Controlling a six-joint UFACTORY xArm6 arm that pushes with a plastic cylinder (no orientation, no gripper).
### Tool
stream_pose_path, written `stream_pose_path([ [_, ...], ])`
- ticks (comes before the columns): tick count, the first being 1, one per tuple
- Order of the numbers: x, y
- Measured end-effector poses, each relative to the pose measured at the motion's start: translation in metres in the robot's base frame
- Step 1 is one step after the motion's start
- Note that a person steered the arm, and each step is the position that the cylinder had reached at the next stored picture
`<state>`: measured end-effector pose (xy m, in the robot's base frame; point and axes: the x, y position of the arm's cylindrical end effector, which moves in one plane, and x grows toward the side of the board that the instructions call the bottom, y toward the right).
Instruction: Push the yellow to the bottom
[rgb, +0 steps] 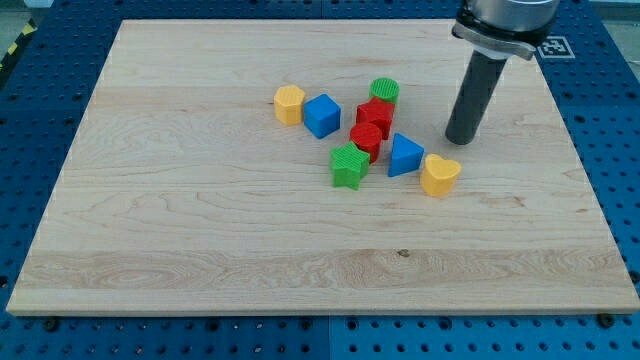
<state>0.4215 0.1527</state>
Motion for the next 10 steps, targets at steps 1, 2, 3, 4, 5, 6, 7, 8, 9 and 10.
stream_pose_path([
  [1, 0.001, -0.031],
  [2, 0.014, -0.031],
  [3, 0.036, -0.024],
  [4, 0.056, -0.024],
  [5, 0.074, -0.024],
  [6, 0.101, -0.018],
  [7, 0.102, -0.018],
  [8, 0.102, -0.018],
  [9, 0.104, -0.036],
  [10, 0.101, -0.048],
])
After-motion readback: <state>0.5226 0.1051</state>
